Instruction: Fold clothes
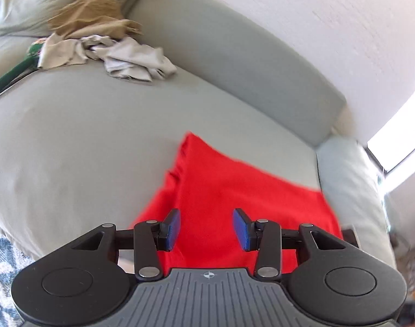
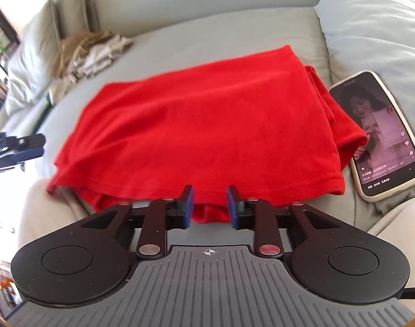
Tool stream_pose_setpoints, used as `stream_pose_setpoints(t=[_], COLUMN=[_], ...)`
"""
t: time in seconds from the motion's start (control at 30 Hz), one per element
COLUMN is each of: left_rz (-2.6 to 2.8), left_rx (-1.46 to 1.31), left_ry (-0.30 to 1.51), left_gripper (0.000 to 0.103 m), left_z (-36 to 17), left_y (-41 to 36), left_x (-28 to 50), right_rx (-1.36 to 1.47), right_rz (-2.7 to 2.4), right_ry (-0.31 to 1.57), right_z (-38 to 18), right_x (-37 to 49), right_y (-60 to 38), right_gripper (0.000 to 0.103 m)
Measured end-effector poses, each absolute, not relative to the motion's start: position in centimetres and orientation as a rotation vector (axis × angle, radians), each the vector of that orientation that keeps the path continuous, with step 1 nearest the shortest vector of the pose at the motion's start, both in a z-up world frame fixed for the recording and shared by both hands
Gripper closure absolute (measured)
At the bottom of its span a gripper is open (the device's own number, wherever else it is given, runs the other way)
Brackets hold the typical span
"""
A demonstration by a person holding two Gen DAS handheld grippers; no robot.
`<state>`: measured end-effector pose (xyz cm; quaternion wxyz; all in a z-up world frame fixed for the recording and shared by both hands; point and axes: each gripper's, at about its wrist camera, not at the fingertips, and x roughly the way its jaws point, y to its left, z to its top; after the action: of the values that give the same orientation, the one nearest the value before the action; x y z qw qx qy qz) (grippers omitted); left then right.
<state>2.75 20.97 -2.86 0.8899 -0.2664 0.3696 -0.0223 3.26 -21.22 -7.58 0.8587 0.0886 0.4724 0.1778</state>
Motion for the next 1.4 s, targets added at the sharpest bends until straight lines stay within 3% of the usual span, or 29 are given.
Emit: stream_pose_setpoints(t=[0.1, 0.4, 0.57, 0.7, 1.27, 1.3, 1.33, 1.4], left_rz=[-0.051, -0.106, -0.129, -0.122, -0.215, -0.209, -0.203, -0.201], left_rx=[-0.684, -0.822, -0.854, -0.822, -0.894, -0.891, -0.882, -0.807], left_ry=[0.785, 0.873, 0.905, 0.940, 1.007, 1.008, 1.005, 0.965], left_gripper=[0.063, 0.065, 0.077, 0.087, 0.088, 0.091, 0.103, 0.103], left_z=[-4.1, -7.6, -9.6, -10.6, -12.9, -13.1, -13.2, -12.5], left_y=[23.3, 24.1, 23.8, 23.7, 22.8, 22.7, 22.6, 22.1], left_x=[6.5, 16.1, 18.9, 20.2, 21.9, 22.1, 22.3, 22.3], right_rx=[0.201, 0.240, 0.241, 0.237, 0.241, 0.246, 0.248, 0.249], right_rz=[0.385, 0.381, 0.357, 0.345, 0.333, 0.330, 0.328, 0.323], right_ry=[0.955, 0.908, 0.895, 0.915, 0.969, 0.974, 0.980, 0.989], right_z=[-5.8, -2.0, -1.2, -1.7, -3.3, -3.5, -3.7, -4.0], right_x=[2.9, 3.0, 3.3, 3.7, 4.6, 4.6, 4.7, 4.8], right_y=[-21.2, -21.1, -21.2, -21.1, -21.4, -21.5, -21.6, -21.6], right_gripper=[0.059, 0.056, 0.053, 0.053, 0.046, 0.046, 0.046, 0.045])
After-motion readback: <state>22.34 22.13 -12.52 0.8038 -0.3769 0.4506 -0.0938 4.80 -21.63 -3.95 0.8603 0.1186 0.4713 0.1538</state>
